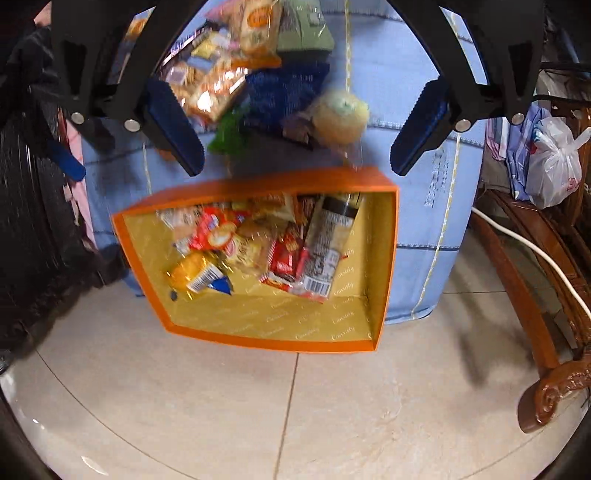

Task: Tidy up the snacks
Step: 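Move both tools back over the snack pile, then grasp a yellow rice cake bag with the right tool while the left tool grasps another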

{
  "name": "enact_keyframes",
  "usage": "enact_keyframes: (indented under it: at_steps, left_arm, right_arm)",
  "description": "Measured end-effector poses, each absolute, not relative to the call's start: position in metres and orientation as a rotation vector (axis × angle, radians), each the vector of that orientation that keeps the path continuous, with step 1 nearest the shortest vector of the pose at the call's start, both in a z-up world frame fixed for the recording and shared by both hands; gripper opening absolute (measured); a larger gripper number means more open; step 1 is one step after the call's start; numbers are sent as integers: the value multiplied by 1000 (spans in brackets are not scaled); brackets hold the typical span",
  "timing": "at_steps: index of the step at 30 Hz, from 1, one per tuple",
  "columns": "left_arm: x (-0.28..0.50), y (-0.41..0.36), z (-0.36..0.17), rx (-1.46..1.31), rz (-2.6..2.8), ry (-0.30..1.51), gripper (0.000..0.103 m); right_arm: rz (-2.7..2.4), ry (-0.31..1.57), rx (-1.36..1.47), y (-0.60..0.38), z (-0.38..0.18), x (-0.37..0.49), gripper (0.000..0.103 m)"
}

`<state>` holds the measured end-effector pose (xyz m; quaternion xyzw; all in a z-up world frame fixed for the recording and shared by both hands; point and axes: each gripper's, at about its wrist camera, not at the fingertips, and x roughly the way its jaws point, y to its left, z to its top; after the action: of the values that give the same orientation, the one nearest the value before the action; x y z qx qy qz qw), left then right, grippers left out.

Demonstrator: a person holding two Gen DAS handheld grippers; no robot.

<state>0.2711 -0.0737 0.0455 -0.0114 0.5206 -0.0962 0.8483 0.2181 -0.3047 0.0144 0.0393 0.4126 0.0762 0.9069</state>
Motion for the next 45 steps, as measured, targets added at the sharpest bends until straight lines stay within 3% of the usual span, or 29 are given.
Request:
enact_keyframes:
  at_steps: [9, 16, 23, 32, 34, 35, 36, 41, 45]
  left_arm:
    - [194, -74, 52, 21, -207, 1090, 99]
    - [123, -83, 0, 138, -200, 1177, 99]
    - [79, -81, -47, 100, -154, 1293, 99]
    - [54, -76, -51, 56, -88, 1306, 99]
    - [54, -74, -49, 57, -82, 1306, 99]
    - [56, -72, -48, 57, -81, 1307, 99]
    - [58, -71, -48, 59, -79, 1309, 99]
    - [78, -76, -50, 79, -109, 1321, 99]
    - [97, -88, -48, 79, -143, 1315, 99]
  right_arm:
    - [137, 905, 26, -317, -7, 102, 85]
    - [72, 1048, -3, -347, -61, 40, 86]
    - [67, 1105, -101, -353, -94, 26, 86]
    - [118, 1154, -273, -343, -122, 33, 85]
    - [148, 1178, -287, -340, -127, 34, 73]
    - [157, 1201, -286, -340, -131, 34, 55]
    - [151, 1223, -292, -339, -135, 35, 48]
    - [167, 1249, -205, -339, -124, 27, 37]
    - [205, 1212, -81, -332, -101, 20, 36]
